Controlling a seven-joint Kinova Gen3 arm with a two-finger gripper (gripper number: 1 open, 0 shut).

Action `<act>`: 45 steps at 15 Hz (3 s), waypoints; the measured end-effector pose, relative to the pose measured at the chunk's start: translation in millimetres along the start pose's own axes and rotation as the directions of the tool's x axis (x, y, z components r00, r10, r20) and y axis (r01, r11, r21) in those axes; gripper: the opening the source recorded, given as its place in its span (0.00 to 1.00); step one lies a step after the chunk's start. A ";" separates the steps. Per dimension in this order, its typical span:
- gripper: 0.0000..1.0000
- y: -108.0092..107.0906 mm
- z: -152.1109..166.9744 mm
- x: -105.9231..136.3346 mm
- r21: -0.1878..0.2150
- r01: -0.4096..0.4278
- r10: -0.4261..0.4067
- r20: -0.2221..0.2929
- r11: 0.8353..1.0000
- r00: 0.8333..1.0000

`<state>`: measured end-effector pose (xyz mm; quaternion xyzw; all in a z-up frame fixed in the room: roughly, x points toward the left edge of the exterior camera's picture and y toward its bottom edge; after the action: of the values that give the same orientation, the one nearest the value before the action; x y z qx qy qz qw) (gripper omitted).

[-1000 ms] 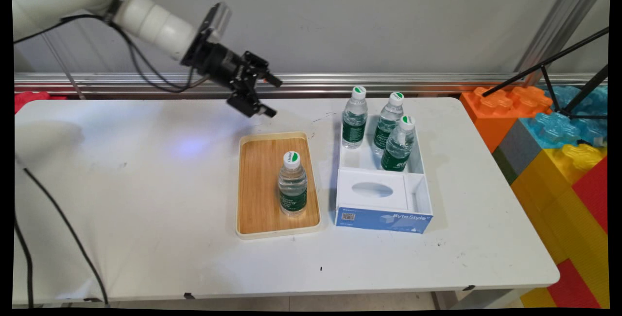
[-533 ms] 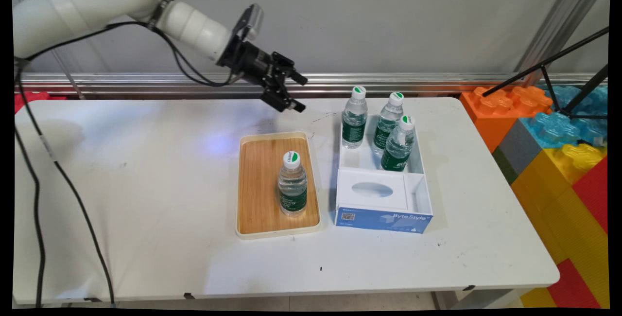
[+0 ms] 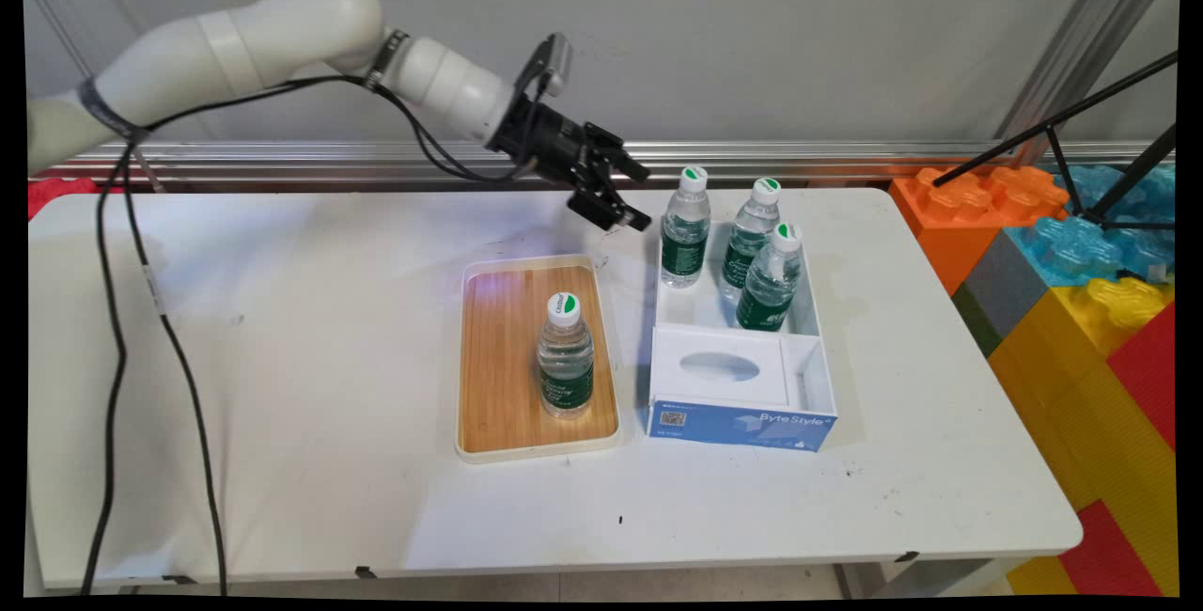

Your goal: Pick up the green bottle from the white box, then place the picked object on the tray

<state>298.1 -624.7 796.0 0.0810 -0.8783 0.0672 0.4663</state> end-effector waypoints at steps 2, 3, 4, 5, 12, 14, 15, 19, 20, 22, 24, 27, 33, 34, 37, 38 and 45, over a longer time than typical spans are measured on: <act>1.00 -2.0 16.8 -0.8 -0.002 0.001 -0.001 -0.011 1.000 1.000; 1.00 -3.2 25.3 -1.6 0.000 0.003 -0.003 -0.014 1.000 1.000; 1.00 -4.5 33.4 -2.5 0.003 0.006 -0.006 -0.016 1.000 1.000; 1.00 -5.5 39.3 -3.2 0.005 0.008 -0.008 -0.018 1.000 1.000; 0.00 -11.4 72.6 -3.7 0.022 0.021 -0.020 -0.038 1.000 0.999; 0.00 -11.4 74.8 -2.7 0.021 0.023 -0.022 -0.041 1.000 0.999; 0.00 -11.0 74.1 -2.3 0.021 0.028 -0.027 -0.041 0.999 0.999; 0.00 -8.3 65.1 5.6 0.020 0.038 -0.037 -0.042 0.999 0.998; 0.00 -7.9 60.7 9.7 0.023 0.039 -0.037 -0.046 0.999 0.998; 0.00 -7.2 48.2 22.2 0.035 0.043 -0.041 -0.064 0.998 0.997; 0.00 -4.8 32.5 35.2 0.046 0.050 -0.046 -0.077 0.998 0.996; 0.00 2.1 0.4 52.0 0.061 0.061 -0.057 -0.070 0.996 0.996; 0.00 22.9 -82.1 47.4 0.088 0.102 -0.103 0.001 0.991 0.995; 0.00 28.0 -95.6 39.6 0.090 0.110 -0.112 0.011 0.990 0.994; 0.00 43.8 -121.4 17.8 0.090 0.109 -0.112 0.024 0.990 0.993; 0.00 48.2 -125.0 11.4 0.089 0.102 -0.105 0.025 0.991 0.994; 0.00 65.7 -106.5 -41.0 0.091 0.082 -0.084 0.017 0.992 0.996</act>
<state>393.3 -536.6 818.4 0.1391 -0.8750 0.0866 0.4555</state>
